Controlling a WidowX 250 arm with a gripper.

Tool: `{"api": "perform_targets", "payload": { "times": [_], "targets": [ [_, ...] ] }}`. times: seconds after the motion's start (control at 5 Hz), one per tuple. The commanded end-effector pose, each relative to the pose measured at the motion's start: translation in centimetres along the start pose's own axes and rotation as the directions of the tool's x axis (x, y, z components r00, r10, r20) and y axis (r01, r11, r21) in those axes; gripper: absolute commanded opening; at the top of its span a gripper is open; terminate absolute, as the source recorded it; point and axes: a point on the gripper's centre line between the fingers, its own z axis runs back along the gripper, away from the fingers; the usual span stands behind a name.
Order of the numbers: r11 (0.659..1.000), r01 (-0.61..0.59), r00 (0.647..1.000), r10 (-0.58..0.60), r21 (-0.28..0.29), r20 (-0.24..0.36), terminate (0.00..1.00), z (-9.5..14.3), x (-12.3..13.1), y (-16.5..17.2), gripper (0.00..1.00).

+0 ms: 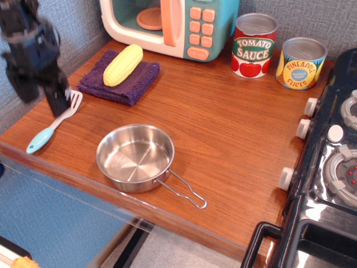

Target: Move the spatula in front of the cans.

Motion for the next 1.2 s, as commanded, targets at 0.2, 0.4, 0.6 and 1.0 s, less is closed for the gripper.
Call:
{"api": "perform_targets", "payload": {
  "times": [0.2,0.4,0.6,1.0],
  "targets": [
    [0.989,-0.119,0.99,0.125,0.087,-0.065,0.0,-2.9,-1.2,1.1,1.0],
    [0.988,-0.115,0.99,0.122,0.105,-0.065,0.0,-3.4,-1.7,1.1,0.0],
    [0.987,-0.109,0.991,0.117,0.121,-0.058,0.0,-3.5,-1.9,0.9,0.0],
    [0.986,-0.116,0.992,0.12,0.122,-0.029,0.0,-2.2,-1.7,0.7,0.0]
  ]
}}
